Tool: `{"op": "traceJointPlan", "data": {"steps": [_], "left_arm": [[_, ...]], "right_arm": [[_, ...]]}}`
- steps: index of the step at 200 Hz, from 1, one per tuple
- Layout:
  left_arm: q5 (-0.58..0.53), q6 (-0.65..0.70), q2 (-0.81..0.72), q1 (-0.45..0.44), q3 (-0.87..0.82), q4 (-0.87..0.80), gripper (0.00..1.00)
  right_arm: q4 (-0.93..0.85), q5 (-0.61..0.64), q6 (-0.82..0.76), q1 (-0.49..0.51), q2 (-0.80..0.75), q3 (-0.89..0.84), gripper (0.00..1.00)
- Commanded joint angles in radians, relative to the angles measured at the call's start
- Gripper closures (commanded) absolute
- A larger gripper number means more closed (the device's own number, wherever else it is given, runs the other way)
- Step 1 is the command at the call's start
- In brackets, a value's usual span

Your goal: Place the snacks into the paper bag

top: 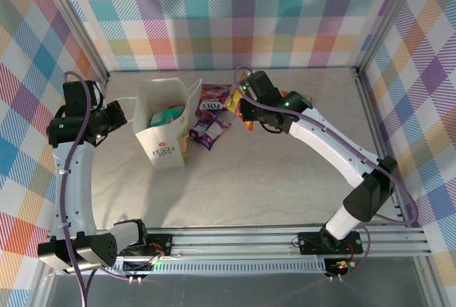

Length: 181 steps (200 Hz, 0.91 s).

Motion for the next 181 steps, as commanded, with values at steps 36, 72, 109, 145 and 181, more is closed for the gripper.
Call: {"op": "traceJointPlan", "data": {"steps": [36,72,109,145,181], "left_arm": [[0.021,-0.003,-0.013,0.019,-0.001,0.03,0.96],[0.021,0.0,-0.017,0.02,0.004,0.028,0.96],[0.025,-0.001,-0.02,0.02,0.008,0.029,0.96],[0.029,0.0,-0.024,0.02,0.007,0.03,0.96],[0.021,0.008,-0.027,0.019,0.007,0.026,0.96]], "right_arm": [[-0.007,0.186,-0.142,0.089,-0.039,0.181,0.8],[0.024,0.207,-0.195,0.124,-0.024,0.24,0.8],[0.057,0.23,-0.268,0.166,0.018,0.338,0.8],[0.074,0.22,-0.338,0.198,0.082,0.447,0.8],[0.091,0.196,-0.393,0.227,0.155,0.562,0.8]]}}
